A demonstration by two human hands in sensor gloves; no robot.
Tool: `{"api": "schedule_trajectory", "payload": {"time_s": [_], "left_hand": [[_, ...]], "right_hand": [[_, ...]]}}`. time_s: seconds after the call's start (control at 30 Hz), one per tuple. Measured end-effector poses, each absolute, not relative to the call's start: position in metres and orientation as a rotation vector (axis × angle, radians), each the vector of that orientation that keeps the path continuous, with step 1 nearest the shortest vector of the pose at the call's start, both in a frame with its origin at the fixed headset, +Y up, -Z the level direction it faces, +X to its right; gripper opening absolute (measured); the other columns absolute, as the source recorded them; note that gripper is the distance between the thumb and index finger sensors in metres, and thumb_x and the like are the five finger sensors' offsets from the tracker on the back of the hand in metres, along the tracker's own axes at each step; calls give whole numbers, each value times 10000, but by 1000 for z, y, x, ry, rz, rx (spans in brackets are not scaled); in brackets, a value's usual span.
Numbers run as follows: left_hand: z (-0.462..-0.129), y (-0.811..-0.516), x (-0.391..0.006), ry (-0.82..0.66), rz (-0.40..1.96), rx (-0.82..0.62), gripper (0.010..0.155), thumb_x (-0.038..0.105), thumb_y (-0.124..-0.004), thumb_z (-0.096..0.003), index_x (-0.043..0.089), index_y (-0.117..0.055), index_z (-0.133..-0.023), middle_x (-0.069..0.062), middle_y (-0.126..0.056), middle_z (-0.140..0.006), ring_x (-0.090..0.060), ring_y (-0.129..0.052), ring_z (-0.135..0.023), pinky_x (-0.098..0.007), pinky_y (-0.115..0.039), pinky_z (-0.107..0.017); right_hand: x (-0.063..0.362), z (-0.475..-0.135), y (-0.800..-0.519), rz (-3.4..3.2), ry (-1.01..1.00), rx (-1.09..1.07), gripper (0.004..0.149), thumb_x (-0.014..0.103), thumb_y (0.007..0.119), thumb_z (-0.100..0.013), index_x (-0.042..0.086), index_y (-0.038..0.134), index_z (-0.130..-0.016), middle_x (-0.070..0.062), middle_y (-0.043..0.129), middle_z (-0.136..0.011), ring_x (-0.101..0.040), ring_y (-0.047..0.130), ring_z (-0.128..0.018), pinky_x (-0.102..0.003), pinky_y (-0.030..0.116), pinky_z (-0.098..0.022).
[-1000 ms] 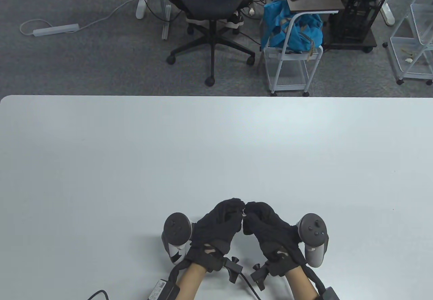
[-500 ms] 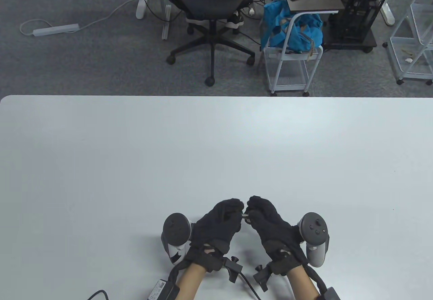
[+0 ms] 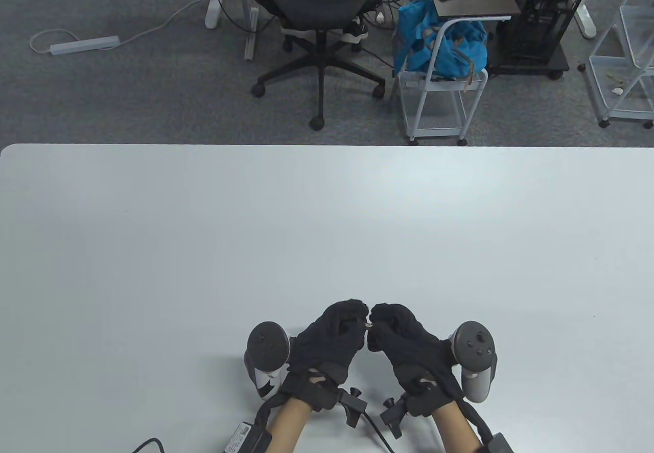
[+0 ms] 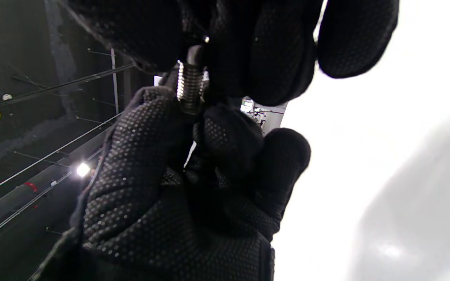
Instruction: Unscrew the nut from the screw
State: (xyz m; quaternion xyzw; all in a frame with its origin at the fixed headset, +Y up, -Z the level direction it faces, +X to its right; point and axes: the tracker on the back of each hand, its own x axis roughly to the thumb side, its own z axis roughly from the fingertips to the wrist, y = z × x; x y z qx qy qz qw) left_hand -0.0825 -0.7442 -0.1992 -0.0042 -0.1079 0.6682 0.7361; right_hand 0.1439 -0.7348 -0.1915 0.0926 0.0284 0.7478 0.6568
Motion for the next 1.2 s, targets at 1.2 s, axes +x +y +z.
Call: {"api": "schedule_trajectory", "payload": {"time_s": [1.2], "left_hand": [[-199, -747, -83, -221, 1472, -39, 484, 436, -830, -493, 213, -826, -923, -117, -933, -753, -191, -990, -412, -529, -847, -475]], "right_hand": [[144, -189, -731, 1753, -20, 191, 514, 392, 731, -549, 58, 735, -940, -100, 943, -650, -293, 979, -483, -565, 820, -496]]}}
